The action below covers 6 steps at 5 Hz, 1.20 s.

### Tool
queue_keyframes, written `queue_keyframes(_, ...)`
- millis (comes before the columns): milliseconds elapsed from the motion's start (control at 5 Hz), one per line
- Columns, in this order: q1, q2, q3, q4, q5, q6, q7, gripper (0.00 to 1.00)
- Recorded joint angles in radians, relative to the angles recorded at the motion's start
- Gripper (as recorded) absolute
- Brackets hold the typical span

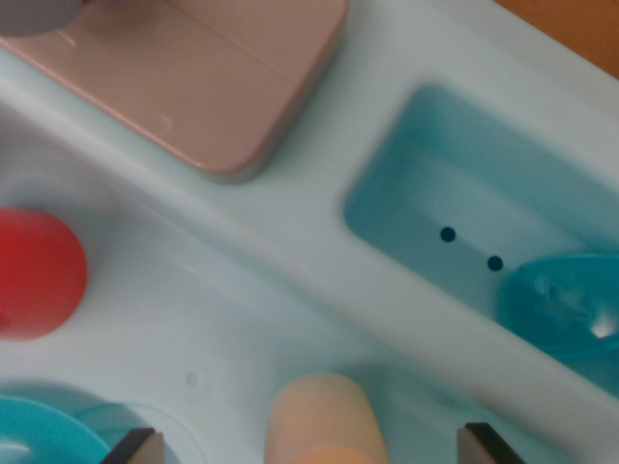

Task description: Pick detergent from the sink

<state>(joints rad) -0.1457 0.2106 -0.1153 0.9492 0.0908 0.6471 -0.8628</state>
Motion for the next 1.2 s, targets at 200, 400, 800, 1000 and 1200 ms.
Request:
queue_keyframes(200,-0.0001,0.000,0.000,0.000,0.0001,-0.001,-0.001,0.00)
queue_keyframes(400,-0.0001,0.000,0.000,0.000,0.0001,-0.001,-0.001,0.00)
queue_keyframes(800,-0.0001,0.000,0.000,0.000,0.0001,-0.001,-0.001,1.00)
queue_keyframes(1000,-0.0001,0.000,0.000,0.000,0.0001,-0.001,-0.001,1.00)
queue_keyframes(1200,-0.0001,0.000,0.000,0.000,0.0001,-0.001,-0.001,1.00)
